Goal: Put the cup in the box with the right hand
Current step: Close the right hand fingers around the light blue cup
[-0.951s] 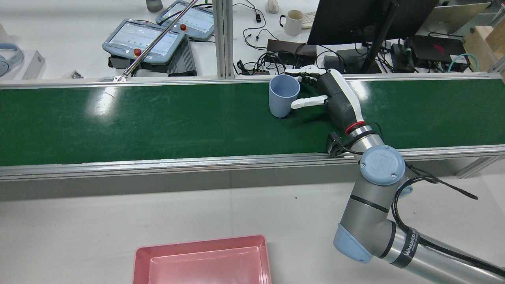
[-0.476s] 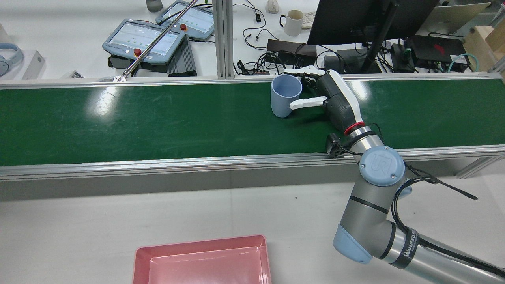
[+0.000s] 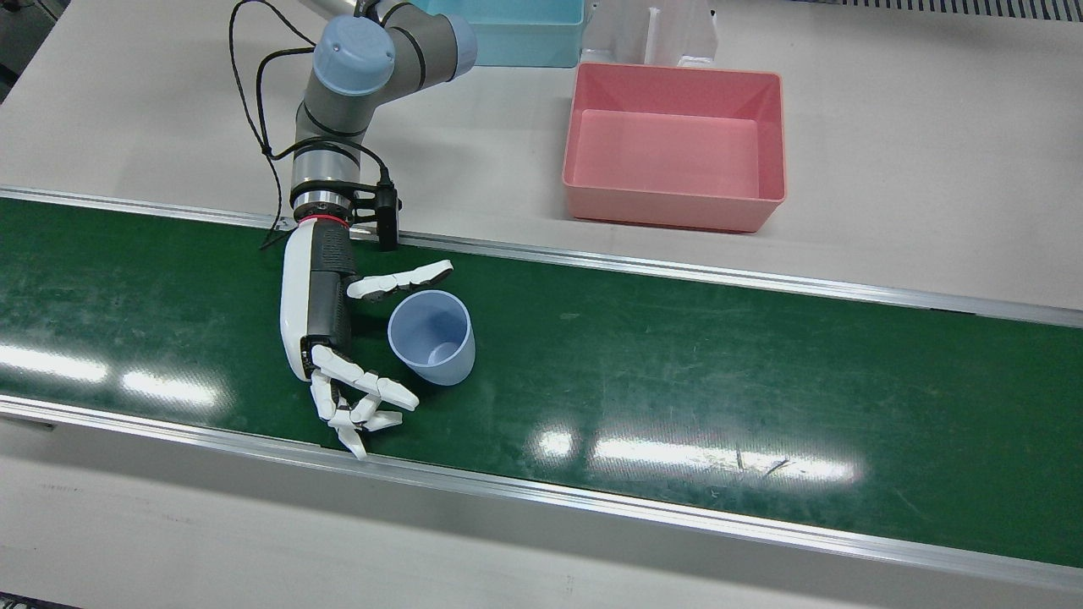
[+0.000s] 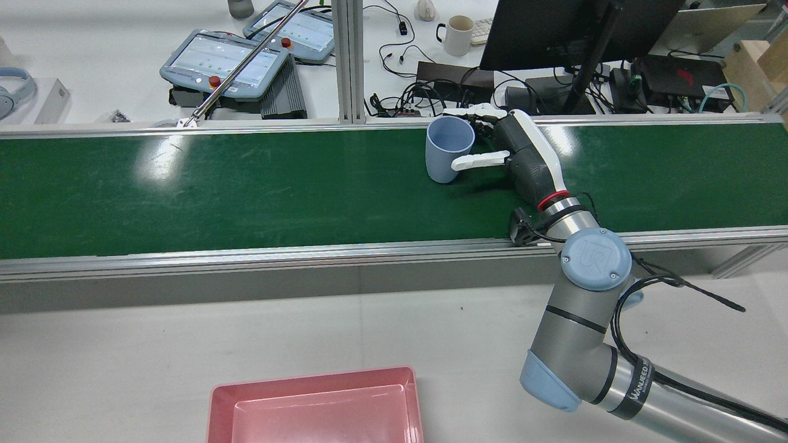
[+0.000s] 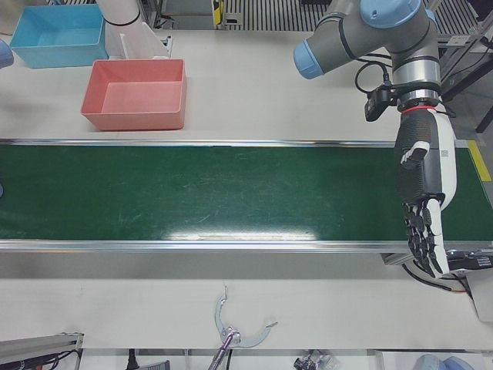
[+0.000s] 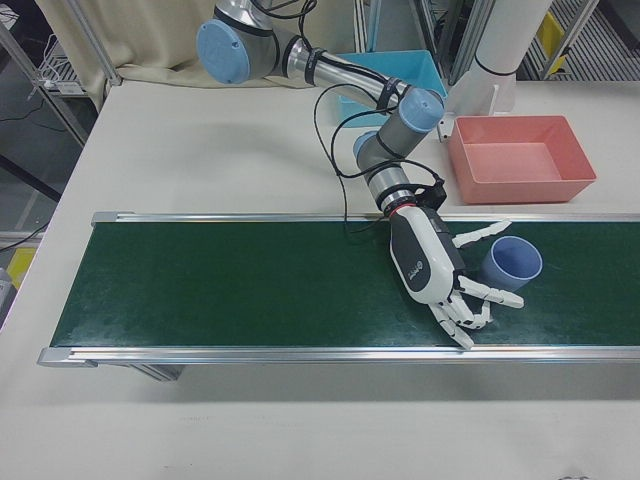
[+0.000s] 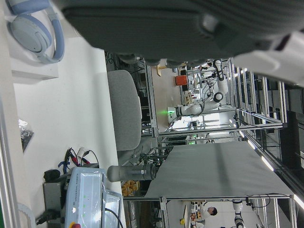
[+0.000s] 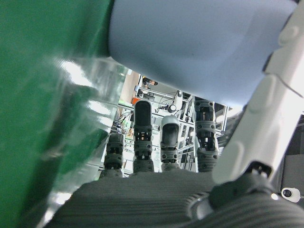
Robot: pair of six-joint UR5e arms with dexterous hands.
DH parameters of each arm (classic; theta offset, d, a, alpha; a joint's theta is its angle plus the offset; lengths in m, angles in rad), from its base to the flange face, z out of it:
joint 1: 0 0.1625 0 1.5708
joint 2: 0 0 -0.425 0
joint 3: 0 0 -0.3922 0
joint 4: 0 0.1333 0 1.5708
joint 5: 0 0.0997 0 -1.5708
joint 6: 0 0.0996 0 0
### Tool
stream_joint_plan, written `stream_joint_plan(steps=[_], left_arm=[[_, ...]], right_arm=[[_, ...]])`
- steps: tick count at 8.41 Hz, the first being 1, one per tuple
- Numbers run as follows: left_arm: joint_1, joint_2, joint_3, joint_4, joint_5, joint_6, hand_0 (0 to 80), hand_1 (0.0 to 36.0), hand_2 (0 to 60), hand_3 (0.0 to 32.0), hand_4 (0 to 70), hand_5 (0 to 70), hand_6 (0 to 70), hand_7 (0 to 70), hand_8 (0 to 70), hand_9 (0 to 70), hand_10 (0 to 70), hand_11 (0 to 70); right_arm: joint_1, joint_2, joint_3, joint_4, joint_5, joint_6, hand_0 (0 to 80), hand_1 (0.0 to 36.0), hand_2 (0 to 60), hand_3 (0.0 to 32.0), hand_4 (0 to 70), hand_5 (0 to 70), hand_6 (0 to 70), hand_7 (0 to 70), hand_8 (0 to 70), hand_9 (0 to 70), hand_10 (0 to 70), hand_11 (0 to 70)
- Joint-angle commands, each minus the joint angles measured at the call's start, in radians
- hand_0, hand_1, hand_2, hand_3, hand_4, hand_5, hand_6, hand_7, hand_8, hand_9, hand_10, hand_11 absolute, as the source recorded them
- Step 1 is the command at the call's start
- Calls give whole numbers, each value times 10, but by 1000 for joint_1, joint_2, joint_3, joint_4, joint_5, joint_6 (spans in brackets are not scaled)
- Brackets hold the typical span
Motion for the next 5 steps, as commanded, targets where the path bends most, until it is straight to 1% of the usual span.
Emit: stream_joint_plan(steps=[1, 5], left_arm=[[-1, 0, 0, 0, 0, 0, 0, 0, 0, 0, 0, 0, 0, 0, 0, 0, 0, 0], [0, 0, 0, 0, 1, 0, 0, 0, 0, 0, 0, 0, 0, 0, 0, 0, 0, 0]], right_arm=[[0, -2, 0, 0, -2, 0, 511, 86, 0, 64, 307, 64, 143, 700, 263, 393, 109, 160], [0, 1, 0, 0, -3, -3, 512, 86, 0, 58, 317, 63, 145, 700, 264, 395, 110, 162]])
